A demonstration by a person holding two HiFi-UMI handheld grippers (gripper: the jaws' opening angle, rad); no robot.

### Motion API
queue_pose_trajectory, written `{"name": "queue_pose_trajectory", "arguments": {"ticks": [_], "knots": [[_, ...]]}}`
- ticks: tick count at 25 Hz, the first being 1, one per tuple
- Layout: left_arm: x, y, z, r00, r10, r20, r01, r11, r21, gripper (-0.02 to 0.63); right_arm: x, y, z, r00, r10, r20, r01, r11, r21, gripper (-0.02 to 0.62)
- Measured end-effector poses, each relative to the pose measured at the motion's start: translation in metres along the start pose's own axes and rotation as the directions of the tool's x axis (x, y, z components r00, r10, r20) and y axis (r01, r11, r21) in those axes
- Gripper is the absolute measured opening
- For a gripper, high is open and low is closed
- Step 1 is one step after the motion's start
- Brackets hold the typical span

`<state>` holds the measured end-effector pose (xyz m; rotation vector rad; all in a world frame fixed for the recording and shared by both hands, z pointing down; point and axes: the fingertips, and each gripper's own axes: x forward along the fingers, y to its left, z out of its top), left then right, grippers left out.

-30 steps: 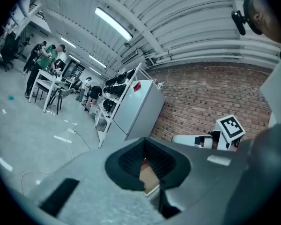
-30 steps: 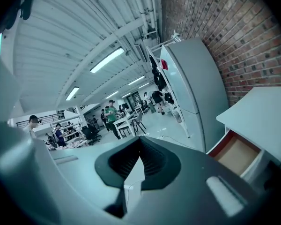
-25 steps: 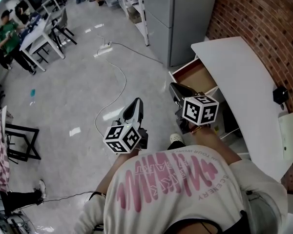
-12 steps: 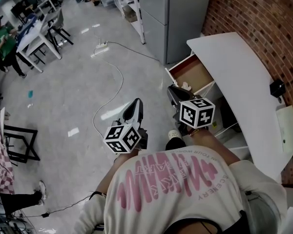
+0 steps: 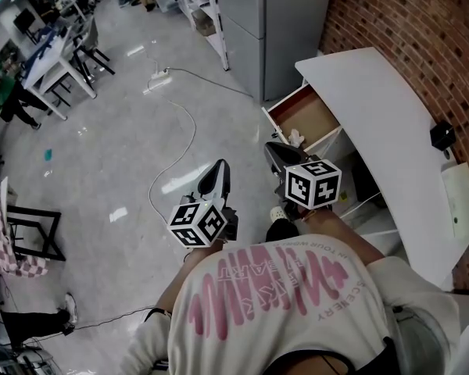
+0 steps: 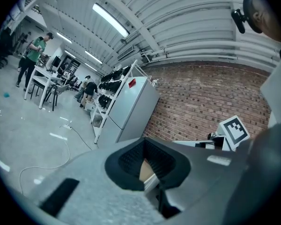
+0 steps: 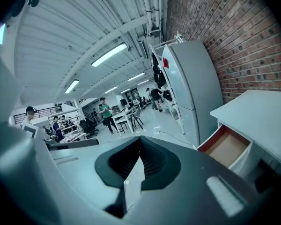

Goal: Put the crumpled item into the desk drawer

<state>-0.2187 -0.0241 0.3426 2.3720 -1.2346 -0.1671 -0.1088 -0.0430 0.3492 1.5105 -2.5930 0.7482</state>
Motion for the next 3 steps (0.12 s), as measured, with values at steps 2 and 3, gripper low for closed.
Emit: {"name": "queue_pose_trajectory", "arguments": {"ticks": [2, 3], "knots": [[-0.0003, 0.0005, -0.0008, 1.000, 0.000, -0.003, 0.000, 1.000, -0.003, 0.004, 0.0003, 0.0013, -0.0002, 1.000, 0.000, -0.001, 0.000, 1.000, -0.003, 0.009], [-0.0007, 0.0010, -0.0012, 1.000, 0.000, -0.004, 0.000, 1.000, -0.004, 0.003, 0.0005, 0.0019, -0.0004, 1.000, 0.000, -0.001, 0.000, 1.000, -0.004, 0.009]]}}
